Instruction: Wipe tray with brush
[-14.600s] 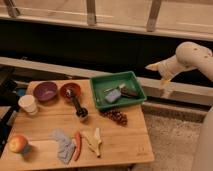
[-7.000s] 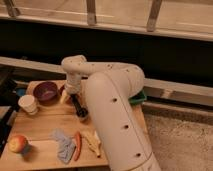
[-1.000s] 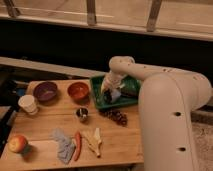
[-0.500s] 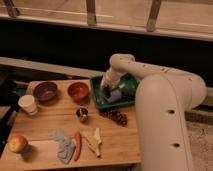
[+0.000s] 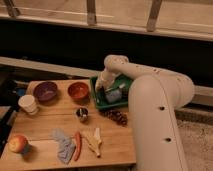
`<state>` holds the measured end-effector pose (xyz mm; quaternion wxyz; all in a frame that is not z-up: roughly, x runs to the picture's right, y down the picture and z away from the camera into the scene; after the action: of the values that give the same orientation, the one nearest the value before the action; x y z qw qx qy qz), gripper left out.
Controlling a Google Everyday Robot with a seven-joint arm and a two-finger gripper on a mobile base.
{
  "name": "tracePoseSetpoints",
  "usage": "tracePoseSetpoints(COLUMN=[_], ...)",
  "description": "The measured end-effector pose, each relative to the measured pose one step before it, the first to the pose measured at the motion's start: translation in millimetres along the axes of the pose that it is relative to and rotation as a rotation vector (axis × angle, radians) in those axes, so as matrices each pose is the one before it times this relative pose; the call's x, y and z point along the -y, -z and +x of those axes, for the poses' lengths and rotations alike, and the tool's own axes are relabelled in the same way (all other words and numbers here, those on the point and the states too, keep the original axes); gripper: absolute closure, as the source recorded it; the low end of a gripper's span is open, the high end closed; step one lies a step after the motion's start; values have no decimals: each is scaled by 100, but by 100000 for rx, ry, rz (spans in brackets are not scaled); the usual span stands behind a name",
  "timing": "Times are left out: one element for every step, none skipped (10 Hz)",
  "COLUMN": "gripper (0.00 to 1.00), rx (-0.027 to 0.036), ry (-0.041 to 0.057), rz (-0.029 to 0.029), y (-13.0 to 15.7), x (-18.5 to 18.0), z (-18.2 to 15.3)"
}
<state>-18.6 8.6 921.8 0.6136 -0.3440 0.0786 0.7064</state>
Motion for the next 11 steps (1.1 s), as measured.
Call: tracePoseSetpoints(gripper=[100,100,100,100,100,100,100,100,100,100,100], rx=[-912,-994,-939,-148,61,617,1268,1086,1260,721,778], ry=[-418,-715,-1686,-1323,-1507,-2079,-2770,-1928,-749,-141,-37], rz=[431,696,1452,1051,1370,1440,1401,724,252,-44,-925], y=[-98,16,212,293,376,499,687,459,297,-10,-255], x=[441,601,931,707,750,972,1340,872,252,-97,-501], z=[470,522,652,343,289,243,66,-252,-666,-596,-687])
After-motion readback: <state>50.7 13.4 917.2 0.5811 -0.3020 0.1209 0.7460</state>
